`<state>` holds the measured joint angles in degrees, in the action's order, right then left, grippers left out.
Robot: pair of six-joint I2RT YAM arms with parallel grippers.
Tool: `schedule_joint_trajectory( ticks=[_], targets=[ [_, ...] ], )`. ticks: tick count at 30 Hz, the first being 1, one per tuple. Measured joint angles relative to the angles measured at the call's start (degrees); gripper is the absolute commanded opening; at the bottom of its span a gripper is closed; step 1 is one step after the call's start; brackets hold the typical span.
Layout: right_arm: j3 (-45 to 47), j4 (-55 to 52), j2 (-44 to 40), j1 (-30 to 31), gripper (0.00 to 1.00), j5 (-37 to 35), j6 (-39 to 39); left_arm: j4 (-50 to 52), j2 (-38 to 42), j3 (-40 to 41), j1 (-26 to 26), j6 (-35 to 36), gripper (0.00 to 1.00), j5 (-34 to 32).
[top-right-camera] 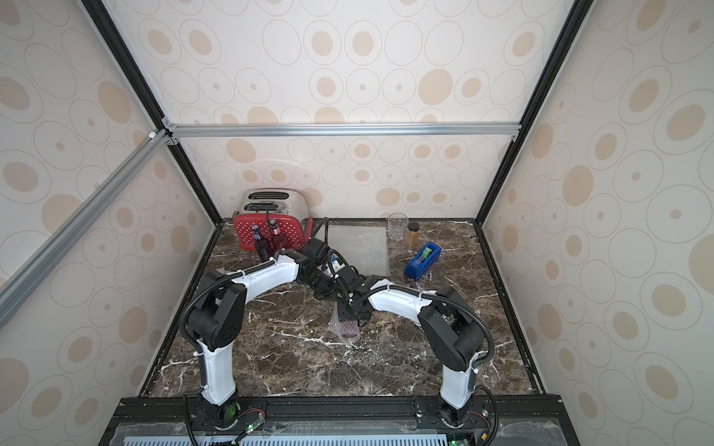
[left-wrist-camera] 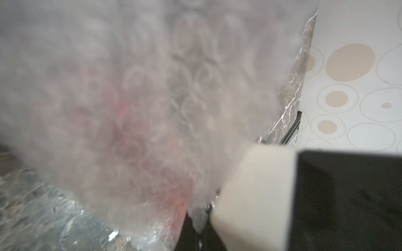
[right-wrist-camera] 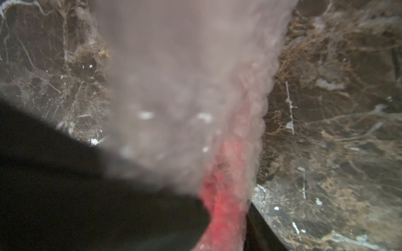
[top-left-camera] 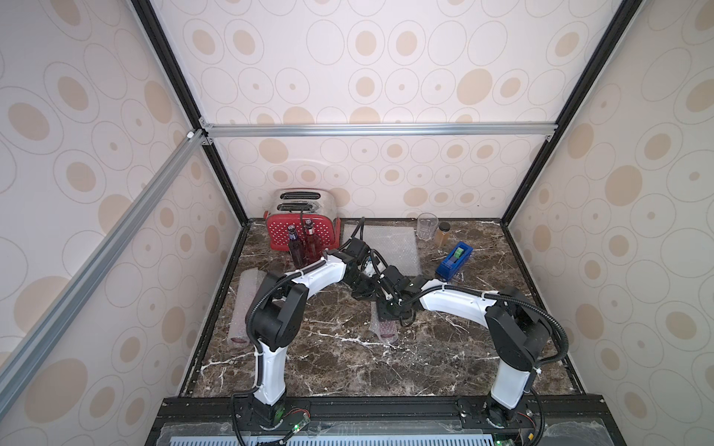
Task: Wrap wine bottles in bubble wrap
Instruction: Wrap the wine bottle in bubble wrap.
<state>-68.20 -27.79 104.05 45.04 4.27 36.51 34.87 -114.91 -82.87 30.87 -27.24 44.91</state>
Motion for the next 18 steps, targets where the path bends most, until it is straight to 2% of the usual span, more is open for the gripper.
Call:
schedule_joint_trajectory(
  ticks=[9,15,18],
  targets=[
    [2.4,2.7,-1.6,0.1,0.55,-0.3,0.0,4.5,-5.2,-5.3,-0.2,-0.3,0.0,3.0],
    [2.7,1.9,-2.4,0.2,0.6,-0.8,0.1,4.5,-5.2,-5.2,0.0,0.8,0.01,2.5],
    [3.7,-1.0,-5.6,0.3,0.63,-1.1,0.0,3.5,-5.3,-5.0,0.5,1.7,0.01,2.3]
  ],
)
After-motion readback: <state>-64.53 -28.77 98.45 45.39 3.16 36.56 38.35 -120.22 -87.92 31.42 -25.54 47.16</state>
